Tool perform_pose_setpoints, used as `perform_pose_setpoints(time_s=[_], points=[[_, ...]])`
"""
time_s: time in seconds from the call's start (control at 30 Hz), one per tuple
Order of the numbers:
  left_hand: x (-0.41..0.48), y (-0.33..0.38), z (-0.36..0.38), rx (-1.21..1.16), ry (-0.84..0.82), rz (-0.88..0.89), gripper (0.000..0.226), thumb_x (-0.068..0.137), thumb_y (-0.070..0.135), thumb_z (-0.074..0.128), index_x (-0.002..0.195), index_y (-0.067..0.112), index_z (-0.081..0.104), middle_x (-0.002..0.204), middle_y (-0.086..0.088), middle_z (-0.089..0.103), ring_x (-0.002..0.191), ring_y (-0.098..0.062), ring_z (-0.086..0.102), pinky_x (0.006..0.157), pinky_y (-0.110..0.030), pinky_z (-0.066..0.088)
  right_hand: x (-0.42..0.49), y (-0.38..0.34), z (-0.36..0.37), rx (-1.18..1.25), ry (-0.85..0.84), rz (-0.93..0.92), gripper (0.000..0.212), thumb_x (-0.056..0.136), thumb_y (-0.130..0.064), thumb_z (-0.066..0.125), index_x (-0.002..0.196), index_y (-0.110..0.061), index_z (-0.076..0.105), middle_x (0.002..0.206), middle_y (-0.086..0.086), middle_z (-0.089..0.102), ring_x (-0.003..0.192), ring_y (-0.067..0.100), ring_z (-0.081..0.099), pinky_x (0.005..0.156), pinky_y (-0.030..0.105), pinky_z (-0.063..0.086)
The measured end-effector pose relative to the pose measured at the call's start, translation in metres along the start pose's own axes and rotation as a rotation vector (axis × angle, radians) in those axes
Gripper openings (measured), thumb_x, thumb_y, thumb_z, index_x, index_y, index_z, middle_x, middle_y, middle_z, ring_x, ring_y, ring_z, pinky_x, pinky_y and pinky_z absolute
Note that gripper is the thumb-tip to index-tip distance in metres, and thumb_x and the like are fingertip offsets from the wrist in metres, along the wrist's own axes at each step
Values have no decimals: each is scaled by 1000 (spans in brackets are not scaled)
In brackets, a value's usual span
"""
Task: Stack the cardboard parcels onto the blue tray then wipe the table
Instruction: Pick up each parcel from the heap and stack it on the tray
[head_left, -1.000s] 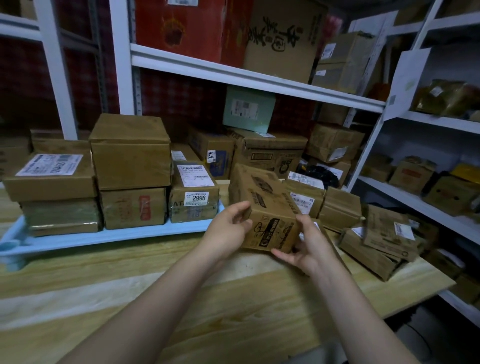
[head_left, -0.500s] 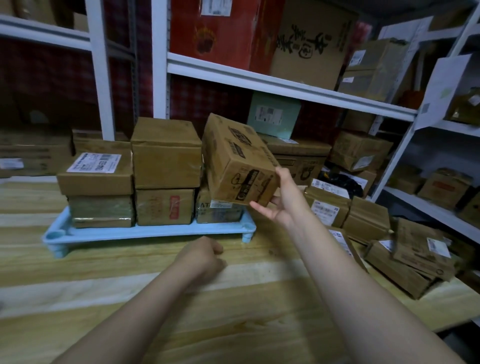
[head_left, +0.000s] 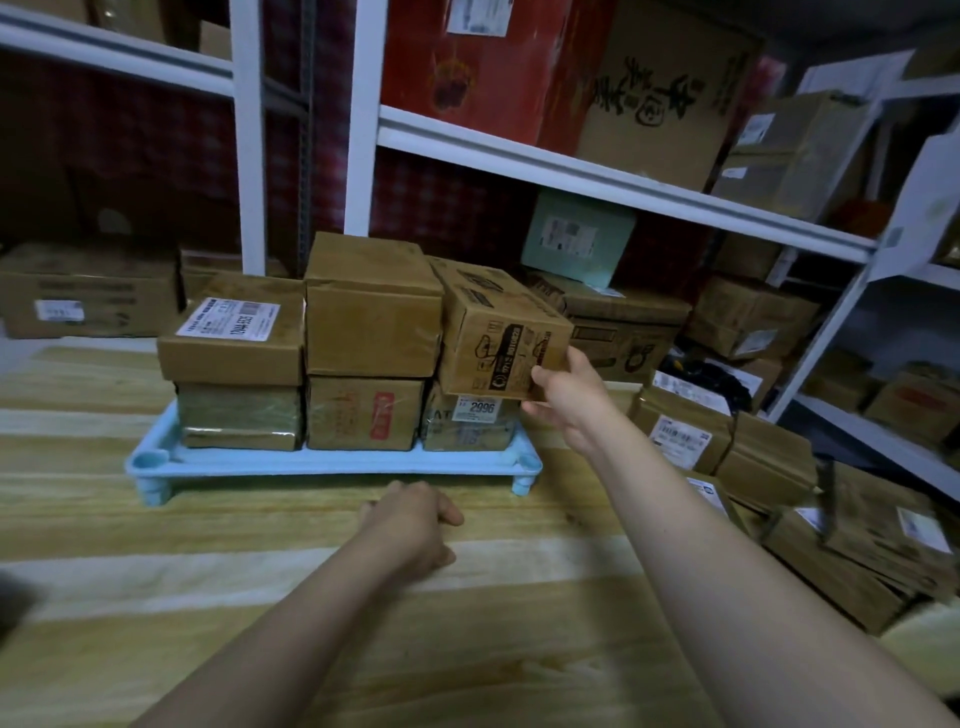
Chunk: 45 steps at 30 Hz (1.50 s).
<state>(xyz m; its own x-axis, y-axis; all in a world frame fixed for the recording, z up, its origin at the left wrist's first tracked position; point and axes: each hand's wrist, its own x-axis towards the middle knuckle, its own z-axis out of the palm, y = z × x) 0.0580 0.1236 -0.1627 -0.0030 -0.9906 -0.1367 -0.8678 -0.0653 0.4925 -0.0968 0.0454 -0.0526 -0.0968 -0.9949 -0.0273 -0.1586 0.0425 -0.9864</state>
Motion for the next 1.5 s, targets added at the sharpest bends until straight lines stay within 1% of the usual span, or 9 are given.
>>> perform_pose_setpoints(time_s=[0.4, 0.47, 0.53, 0.67, 0.87, 1.1, 1.17, 1.27, 1.5], points=[[4, 9, 3, -30, 48, -12, 36, 78, 35, 74, 112, 42, 64, 123, 8, 61, 125, -14, 46, 107, -36, 36, -7, 17, -12, 17, -6, 8, 59, 100, -13, 55, 152, -25, 30, 118, -5, 57, 95, 12, 56, 95, 42, 55], [7, 22, 8, -115, 72, -1, 33, 78, 39, 72, 111, 41, 65, 119, 13, 65, 116, -13, 55, 103, -34, 43, -9, 24, -27, -20, 10, 28, 54, 100, -16, 56, 149, -22, 37, 129, 2, 56, 99, 16, 55, 90, 38, 57], [11, 37, 14, -216, 81, 40, 29, 79, 40, 71, 108, 38, 67, 114, 15, 67, 109, -10, 61, 98, -30, 47, -9, 33, -46, -49, 47, 43, 40, 99, -16, 57, 139, -17, 50, 122, 4, 57, 98, 16, 55, 88, 38, 57], [22, 82, 34, -318, 43, 178, 23, 85, 32, 68, 108, 30, 71, 107, 12, 72, 103, -8, 65, 95, -25, 48, -3, 59, -108, -81, 257, 52, 28, 98, -18, 55, 125, -18, 60, 112, 2, 63, 96, 19, 61, 95, 48, 55], [34, 147, 75, -390, -20, 279, 25, 89, 21, 64, 113, 24, 69, 104, 6, 71, 101, -11, 65, 94, -25, 49, -16, 81, -199, -206, 761, -84, 17, 97, -16, 54, 110, -23, 63, 109, -2, 63, 104, 20, 60, 95, 37, 49], [31, 209, 112, -290, -26, 370, 39, 88, 27, 65, 126, 31, 61, 132, 4, 57, 121, -18, 54, 104, -30, 42, -42, 99, -260, -628, 1132, -33, 33, 88, -23, 65, 120, -18, 59, 139, 11, 44, 130, 35, 35, 108, 46, 30], [29, 216, 121, -246, -24, 393, 40, 88, 30, 65, 127, 34, 60, 136, 1, 52, 124, -23, 49, 107, -33, 39, -45, 105, -276, -739, 1108, 102, 51, 85, -41, 69, 128, -18, 55, 151, 15, 29, 135, 40, 28, 109, 51, 27], [26, 219, 130, -221, -18, 388, 41, 87, 31, 65, 128, 33, 60, 136, 0, 51, 126, -23, 46, 109, -33, 35, -41, 119, -290, -874, 840, 320, 76, 77, -69, 65, 136, -23, 49, 158, 18, 18, 142, 45, 19, 113, 60, 25], [22, 212, 123, -279, -1, 319, 34, 86, 34, 65, 120, 38, 62, 131, 2, 58, 121, -24, 52, 105, -36, 41, -47, 140, -269, -856, 968, 120, 66, 68, -58, 76, 116, -16, 56, 147, 22, 32, 131, 44, 31, 108, 53, 29]])
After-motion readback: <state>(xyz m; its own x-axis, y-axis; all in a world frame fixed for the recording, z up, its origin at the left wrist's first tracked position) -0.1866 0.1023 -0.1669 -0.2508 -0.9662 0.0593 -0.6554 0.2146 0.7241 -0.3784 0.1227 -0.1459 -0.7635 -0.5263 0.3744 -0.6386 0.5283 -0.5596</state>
